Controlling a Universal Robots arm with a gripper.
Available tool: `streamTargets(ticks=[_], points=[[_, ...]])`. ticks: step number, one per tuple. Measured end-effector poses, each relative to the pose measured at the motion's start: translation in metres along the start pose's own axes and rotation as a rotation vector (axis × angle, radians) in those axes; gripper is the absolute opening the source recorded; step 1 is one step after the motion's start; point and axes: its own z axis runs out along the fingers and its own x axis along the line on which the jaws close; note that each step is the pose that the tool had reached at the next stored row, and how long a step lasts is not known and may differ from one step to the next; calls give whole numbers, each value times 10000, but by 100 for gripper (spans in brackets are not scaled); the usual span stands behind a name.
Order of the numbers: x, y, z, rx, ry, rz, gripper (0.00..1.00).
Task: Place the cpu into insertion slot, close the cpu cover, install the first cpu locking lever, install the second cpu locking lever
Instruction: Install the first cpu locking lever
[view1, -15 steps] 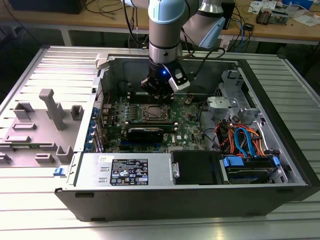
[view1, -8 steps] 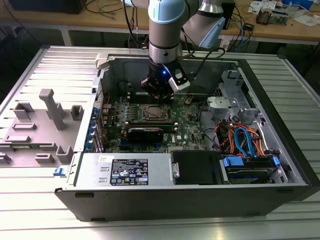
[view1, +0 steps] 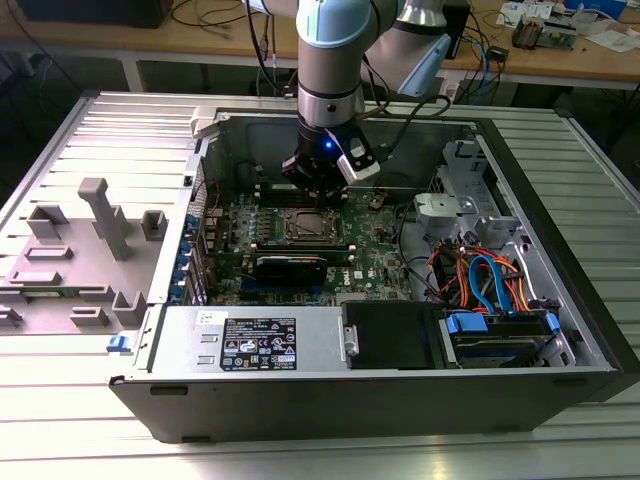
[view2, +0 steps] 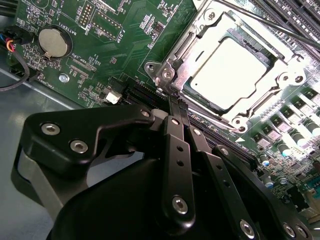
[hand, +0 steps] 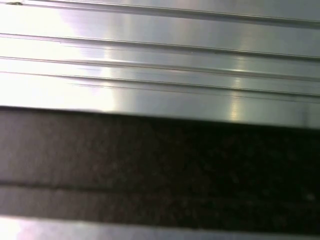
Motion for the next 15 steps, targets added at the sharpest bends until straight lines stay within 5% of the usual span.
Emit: streamTargets(ticks=[15], points=[[0, 1, -4, 6, -1, 0, 11]])
